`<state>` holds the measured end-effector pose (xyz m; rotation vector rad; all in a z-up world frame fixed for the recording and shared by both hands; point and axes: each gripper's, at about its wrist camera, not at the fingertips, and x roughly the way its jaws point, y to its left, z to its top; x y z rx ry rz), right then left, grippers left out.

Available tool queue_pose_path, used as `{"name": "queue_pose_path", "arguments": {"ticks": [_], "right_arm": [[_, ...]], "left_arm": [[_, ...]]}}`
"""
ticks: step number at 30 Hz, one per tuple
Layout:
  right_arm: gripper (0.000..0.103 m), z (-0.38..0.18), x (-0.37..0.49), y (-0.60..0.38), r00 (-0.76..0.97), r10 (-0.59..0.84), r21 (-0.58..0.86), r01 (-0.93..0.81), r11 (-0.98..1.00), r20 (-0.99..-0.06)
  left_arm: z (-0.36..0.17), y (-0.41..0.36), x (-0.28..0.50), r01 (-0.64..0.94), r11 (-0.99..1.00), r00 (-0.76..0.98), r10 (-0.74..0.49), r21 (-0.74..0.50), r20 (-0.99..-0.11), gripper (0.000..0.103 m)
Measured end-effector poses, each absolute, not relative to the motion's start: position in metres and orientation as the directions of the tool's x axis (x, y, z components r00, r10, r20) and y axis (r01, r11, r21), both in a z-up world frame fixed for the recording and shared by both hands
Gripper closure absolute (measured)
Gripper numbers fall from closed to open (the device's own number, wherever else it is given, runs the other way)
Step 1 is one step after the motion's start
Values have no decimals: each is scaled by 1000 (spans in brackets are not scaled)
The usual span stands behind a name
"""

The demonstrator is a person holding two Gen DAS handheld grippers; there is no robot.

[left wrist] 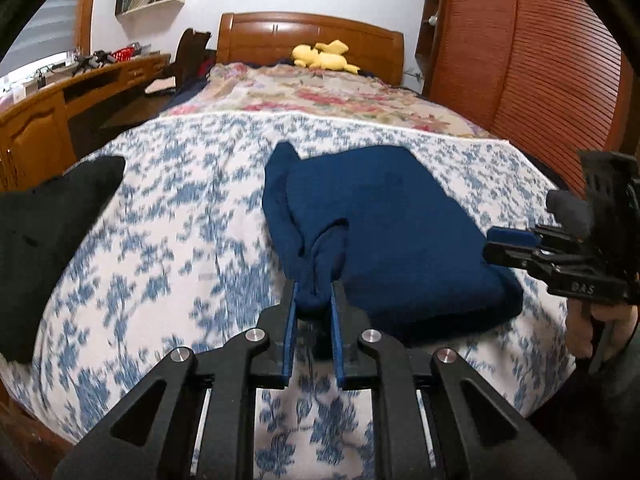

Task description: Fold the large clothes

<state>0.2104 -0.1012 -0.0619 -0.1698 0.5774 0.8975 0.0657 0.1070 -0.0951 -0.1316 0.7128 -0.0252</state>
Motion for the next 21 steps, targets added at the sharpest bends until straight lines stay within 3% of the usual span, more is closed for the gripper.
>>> {"name": "queue_pose_path", "arguments": {"ticks": [3,8,11,13,15,18,21], "right_arm": [[61,-75,220,-91,464,645,74,-776,627,-607],[60,-76,222,-86,465,630,60,-774,630,-622],[60,-74,224,-86,461,638,72,-774,629,-617],[60,-73,225,-87,468,638,74,-769,635,-611],[60,-70,229,-91,489,631,68,-756,651,-602],[60,-68,234,-99,520,617,59,-735,676,-590],[60,-68,245,-103,545,599,63,-707,704,-587]], "left_arm": [[-101,106,63,-17,989,755,-83,-145,-650,87],[-99,103,63,-13,992,760,-73,-128,-646,84],[-97,101,61,-29,995,758,-43,-99,-651,75],[-95,102,58,-31,995,768,-34,-90,-639,57],[-91,103,53,-26,995,781,-40,-97,-623,50],[-90,106,51,-34,994,781,-38,-103,-624,22],[-95,109,51,-29,993,771,-49,-112,-635,21]]}}
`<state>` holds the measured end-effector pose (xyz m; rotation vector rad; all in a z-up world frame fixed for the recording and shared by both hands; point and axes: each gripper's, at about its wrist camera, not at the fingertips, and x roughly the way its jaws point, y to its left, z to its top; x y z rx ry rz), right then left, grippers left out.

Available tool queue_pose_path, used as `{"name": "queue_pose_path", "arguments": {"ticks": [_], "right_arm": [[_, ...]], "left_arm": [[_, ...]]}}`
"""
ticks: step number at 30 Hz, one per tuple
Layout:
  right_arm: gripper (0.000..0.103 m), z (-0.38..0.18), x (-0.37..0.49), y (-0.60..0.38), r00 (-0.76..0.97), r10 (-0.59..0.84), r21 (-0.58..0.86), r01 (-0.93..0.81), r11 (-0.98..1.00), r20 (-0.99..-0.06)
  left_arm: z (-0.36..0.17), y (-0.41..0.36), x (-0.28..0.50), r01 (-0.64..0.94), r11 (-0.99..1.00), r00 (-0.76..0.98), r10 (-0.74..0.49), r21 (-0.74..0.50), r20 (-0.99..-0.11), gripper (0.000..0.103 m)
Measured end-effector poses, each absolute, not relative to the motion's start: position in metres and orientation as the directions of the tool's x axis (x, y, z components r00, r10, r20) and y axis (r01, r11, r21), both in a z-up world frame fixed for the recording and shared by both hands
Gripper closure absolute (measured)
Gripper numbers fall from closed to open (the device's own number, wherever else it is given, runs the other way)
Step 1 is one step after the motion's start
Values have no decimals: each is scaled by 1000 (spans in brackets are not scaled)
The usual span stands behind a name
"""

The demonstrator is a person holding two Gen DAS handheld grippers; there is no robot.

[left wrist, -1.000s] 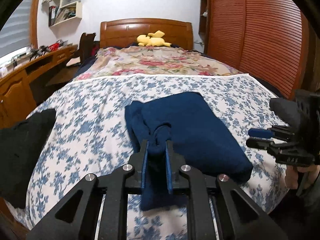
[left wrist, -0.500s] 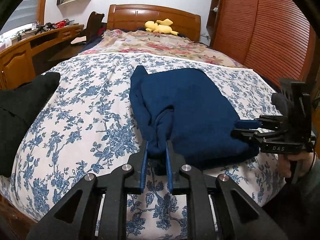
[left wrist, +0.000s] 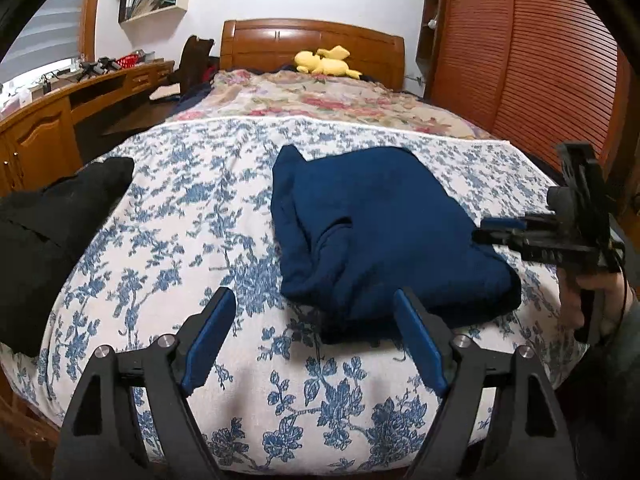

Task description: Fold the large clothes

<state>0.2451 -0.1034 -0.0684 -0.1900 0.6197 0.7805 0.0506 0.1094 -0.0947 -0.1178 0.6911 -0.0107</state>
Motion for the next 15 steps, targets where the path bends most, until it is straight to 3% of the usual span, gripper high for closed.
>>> {"name": "queue_pose_path", "arguments": {"ticks": [7,15], "right_arm": [[36,-86,281,-101,532,581,129,-660,741,-615],[31,-99,308,-92,413,649,297,-646,703,-639]], "left_arm": [[-103,110,50,-39,993,763,-44,-113,-645,21],[-112,105,51,-34,994,744,-42,-100,-667,21]]}}
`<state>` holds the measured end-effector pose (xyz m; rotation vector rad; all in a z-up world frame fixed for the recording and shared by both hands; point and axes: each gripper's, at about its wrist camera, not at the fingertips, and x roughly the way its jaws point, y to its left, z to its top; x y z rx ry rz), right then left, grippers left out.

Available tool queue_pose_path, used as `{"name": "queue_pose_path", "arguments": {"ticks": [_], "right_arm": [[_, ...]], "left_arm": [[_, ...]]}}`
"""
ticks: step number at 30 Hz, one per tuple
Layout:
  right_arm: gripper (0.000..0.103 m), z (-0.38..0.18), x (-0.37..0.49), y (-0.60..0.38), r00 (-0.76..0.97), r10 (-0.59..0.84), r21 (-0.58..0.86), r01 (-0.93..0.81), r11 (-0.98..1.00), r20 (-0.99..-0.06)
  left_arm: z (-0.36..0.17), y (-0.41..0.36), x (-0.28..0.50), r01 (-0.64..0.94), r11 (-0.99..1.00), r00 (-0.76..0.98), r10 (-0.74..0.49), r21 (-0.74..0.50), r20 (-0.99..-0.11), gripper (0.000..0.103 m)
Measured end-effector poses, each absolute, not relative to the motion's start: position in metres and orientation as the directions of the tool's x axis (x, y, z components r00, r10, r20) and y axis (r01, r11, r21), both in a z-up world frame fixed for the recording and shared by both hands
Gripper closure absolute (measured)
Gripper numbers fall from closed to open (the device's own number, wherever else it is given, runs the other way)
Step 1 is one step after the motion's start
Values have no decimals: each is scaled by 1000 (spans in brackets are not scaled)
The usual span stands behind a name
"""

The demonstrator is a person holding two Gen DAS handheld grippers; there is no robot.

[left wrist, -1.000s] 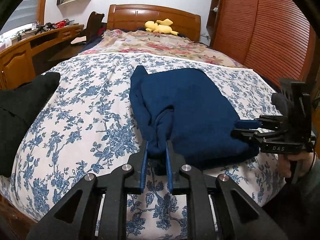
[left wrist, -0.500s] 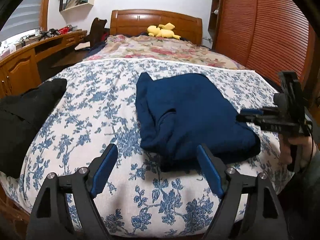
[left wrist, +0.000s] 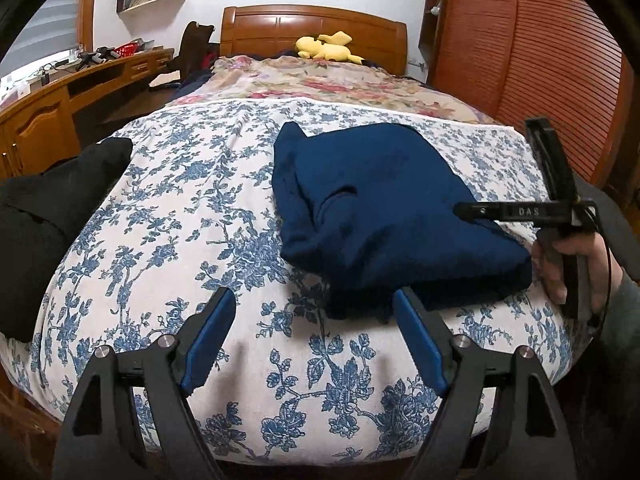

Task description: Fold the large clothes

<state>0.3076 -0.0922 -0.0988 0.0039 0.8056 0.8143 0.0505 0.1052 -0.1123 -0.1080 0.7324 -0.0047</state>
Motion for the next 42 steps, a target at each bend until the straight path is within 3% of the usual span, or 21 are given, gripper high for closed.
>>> {"name": "queue_pose_path", "arguments": {"ticks": [2,5,7,9,12,19,25,26,28,31,36,42], "right_arm": [[31,-103,315,-91,383,668,343,-636,692,-638],[46,-102,316,-93,367,689,358,-651,670,-625],[70,-100,314,-96,368,703,357,-665,656,-608],[77,-94,304,-98,380,713,344,-681,647,-589],[80,-88,290,-96,393,712,302,-708,638,-582],[80,-90,260,-107,389,696,260,-729,633,-604],[72,-84,266,-116,409,674,231,-724,650,-615],[72,-83,267,-118,412,671,222,-727,650,-616],[67,-81,269,-121,430,656,198,-723,661,-620],[63,-71,269,-133,506,607,144,-683,716,-613],[45,-65,309,-141,562,544,122,-617,777,-623],[42,-76,377,-121,555,518,146,-578,803,-650]], "left_arm": [[-113,103,51,-32,995,742,-43,-99,-669,21],[-113,100,52,-30,995,740,-41,-93,-671,21],[-112,99,52,-32,996,739,-34,-85,-673,21],[-111,99,51,-35,996,741,-28,-81,-671,21],[-109,102,48,-42,996,746,-19,-75,-666,21],[-110,113,42,-59,995,744,-11,-82,-668,21],[-119,114,45,-47,995,742,-27,-91,-669,21],[-120,115,46,-40,995,745,-32,-93,-667,23],[-122,115,48,-31,994,745,-44,-100,-665,37],[-125,116,52,-15,992,742,-74,-127,-667,48],[-132,117,59,-2,990,738,-91,-138,-669,51],[-136,118,63,6,988,732,-108,-152,-673,51]]}}
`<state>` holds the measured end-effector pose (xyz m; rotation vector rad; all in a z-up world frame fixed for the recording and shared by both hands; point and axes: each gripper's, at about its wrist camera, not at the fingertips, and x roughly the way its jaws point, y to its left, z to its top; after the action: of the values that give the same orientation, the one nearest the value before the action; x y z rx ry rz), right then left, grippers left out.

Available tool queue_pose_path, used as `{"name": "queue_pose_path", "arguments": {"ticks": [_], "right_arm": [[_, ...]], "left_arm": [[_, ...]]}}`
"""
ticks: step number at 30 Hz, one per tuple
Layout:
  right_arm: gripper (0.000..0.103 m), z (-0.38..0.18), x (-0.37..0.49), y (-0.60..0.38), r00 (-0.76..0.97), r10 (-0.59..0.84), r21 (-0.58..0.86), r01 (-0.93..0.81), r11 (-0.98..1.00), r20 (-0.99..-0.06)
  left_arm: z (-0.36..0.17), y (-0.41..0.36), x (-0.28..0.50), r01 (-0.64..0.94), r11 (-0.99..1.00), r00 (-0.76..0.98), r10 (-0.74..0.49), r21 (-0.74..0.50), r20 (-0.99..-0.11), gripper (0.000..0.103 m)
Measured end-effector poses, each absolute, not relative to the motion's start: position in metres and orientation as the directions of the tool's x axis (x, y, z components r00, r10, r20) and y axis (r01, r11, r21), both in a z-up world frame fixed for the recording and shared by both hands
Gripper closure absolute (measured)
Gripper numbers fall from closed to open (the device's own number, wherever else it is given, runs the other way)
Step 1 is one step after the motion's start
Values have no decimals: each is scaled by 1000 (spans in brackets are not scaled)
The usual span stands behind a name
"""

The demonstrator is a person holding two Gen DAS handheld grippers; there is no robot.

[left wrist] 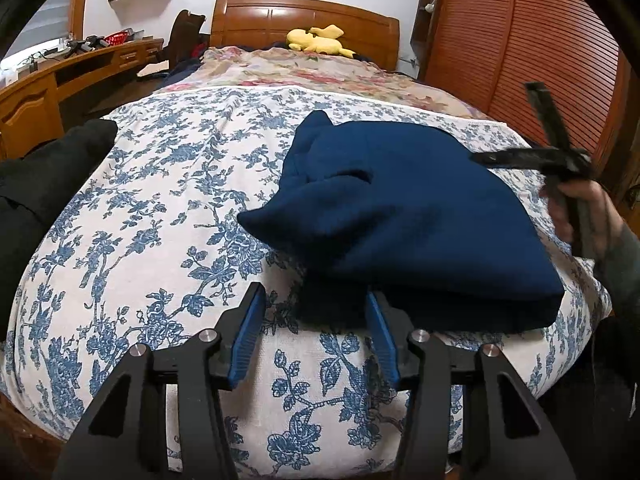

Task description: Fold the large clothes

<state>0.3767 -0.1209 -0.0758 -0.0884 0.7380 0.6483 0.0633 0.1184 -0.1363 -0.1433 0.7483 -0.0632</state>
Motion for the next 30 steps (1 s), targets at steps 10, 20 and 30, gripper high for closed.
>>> {"name": "queue_pose_path", "arguments": {"ticks": [10,20,30], "right_arm": [[26,-106,443,-90,472,554,240,-572,785,-686],[79,-97,438,-100,462,639,263,-644,718,-615],[89,-72,399,-141,547,602,196,-625,756,-581]], "left_arm": [[-140,118,64,-4,988,717,-103,-152,-689,51],[-139,117,67,-22,989,703,-90,-148,-706,51],[-138,113,79,-11,981,704,-131,-194,-698,57]]}}
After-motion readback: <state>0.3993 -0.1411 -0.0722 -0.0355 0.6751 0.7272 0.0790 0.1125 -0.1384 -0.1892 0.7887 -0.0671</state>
